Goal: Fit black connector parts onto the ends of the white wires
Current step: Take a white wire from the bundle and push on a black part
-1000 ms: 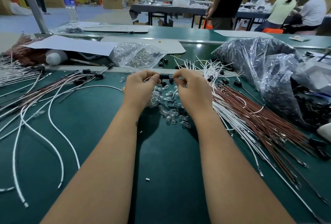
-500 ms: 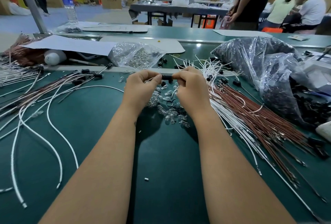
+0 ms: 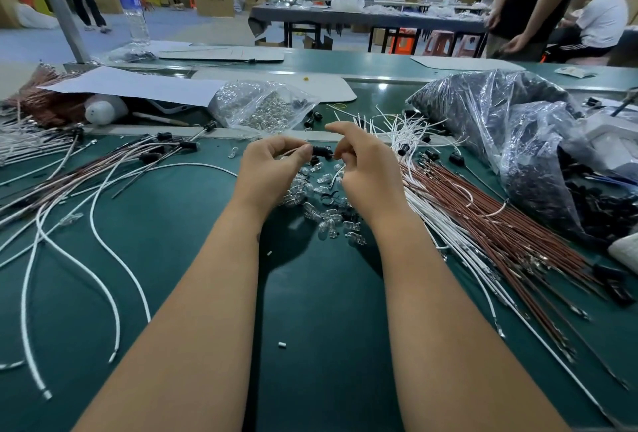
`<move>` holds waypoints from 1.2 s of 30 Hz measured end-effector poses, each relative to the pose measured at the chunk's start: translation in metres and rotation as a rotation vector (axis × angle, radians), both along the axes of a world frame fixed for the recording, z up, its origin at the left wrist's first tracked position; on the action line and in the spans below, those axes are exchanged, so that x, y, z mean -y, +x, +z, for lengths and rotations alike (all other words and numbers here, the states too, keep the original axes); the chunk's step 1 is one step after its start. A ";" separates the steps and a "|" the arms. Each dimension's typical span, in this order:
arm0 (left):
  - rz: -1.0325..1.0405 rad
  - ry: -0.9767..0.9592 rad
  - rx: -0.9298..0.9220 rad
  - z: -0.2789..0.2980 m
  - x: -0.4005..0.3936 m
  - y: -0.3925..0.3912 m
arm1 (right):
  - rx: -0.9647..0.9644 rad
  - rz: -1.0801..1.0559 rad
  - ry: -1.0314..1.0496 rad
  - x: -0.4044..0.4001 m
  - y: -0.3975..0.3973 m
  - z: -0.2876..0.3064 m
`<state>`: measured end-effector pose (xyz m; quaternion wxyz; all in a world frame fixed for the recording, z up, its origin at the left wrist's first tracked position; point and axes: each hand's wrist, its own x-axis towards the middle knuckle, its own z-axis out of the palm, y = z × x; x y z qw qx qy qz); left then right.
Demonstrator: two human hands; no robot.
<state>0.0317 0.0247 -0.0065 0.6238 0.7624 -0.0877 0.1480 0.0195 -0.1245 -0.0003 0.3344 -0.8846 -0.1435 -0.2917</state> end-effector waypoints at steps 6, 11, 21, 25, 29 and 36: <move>-0.012 0.058 0.040 0.000 0.005 -0.002 | 0.004 0.004 0.018 -0.001 -0.001 0.000; -0.036 -0.061 0.057 0.002 0.003 -0.002 | -0.022 -0.115 0.037 -0.003 0.000 0.000; 0.054 0.131 0.123 0.001 0.001 -0.001 | -0.062 -0.009 0.031 -0.013 -0.004 0.002; 0.097 0.283 0.213 0.000 -0.001 0.000 | -0.059 0.012 -0.065 -0.015 0.000 -0.001; 0.364 0.548 0.163 -0.005 -0.003 0.006 | -0.034 -0.133 -0.139 -0.011 0.003 -0.003; 0.647 0.706 -0.043 -0.009 -0.015 0.008 | -0.046 -0.236 -0.125 -0.007 0.003 -0.005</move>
